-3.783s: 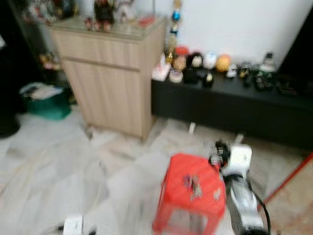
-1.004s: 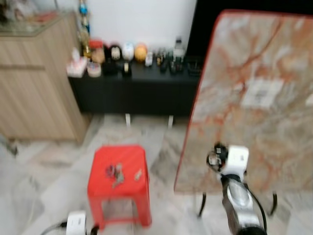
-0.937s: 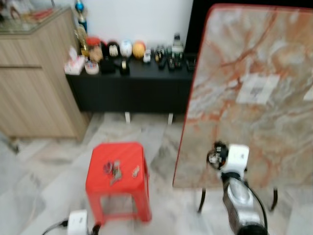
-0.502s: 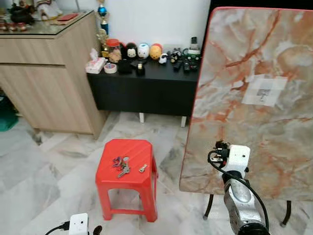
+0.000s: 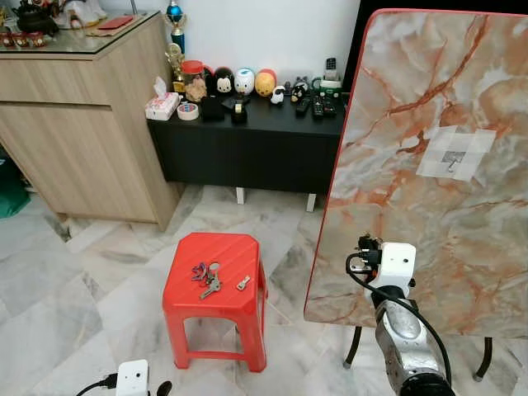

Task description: Hang keys on a hook

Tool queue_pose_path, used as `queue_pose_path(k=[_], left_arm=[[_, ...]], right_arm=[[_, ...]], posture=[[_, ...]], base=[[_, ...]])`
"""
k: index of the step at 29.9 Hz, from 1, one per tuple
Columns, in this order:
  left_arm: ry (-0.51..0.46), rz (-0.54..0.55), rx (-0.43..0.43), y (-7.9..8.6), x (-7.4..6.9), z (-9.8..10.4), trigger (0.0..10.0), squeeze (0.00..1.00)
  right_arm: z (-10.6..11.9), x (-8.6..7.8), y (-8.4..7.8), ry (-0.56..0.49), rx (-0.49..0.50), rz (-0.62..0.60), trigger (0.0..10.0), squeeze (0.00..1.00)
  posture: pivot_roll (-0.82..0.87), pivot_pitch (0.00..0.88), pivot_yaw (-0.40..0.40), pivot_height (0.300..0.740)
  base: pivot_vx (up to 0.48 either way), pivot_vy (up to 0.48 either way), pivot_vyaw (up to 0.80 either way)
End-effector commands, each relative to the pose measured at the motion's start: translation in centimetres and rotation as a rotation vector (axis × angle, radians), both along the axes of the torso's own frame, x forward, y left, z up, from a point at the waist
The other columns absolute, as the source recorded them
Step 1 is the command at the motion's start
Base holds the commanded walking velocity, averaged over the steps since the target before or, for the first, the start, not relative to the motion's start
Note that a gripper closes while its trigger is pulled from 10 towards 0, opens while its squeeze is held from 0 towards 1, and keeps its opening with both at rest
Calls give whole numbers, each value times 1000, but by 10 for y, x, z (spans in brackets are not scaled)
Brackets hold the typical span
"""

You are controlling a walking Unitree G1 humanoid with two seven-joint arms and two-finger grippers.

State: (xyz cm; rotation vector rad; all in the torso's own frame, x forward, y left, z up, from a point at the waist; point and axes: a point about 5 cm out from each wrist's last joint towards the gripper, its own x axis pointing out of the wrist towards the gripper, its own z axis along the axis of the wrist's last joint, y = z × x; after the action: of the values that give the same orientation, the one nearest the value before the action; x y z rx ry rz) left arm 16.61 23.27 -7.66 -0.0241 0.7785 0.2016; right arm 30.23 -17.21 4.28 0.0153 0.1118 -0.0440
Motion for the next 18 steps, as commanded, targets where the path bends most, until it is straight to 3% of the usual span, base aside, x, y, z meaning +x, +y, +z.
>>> queue_pose_path(k=[1,11,18], left_arm=[[38,-10,3,1,-7,-4,10000,0],[51,-13,5,3,-9,-4,10000,0],[70,-15,7,5,-12,-6,10000,0]], right_arm=[[4,4,4,-11,-2,15,10000,0],[4,4,5,-9,-2,20,10000,0],[4,5,5,-9,-2,18,10000,0]], posture=[[20,0,-19,740],[21,0,-17,740],[21,0,-16,740]], base=[[0,0,0],[0,0,0],[0,-253,0]])
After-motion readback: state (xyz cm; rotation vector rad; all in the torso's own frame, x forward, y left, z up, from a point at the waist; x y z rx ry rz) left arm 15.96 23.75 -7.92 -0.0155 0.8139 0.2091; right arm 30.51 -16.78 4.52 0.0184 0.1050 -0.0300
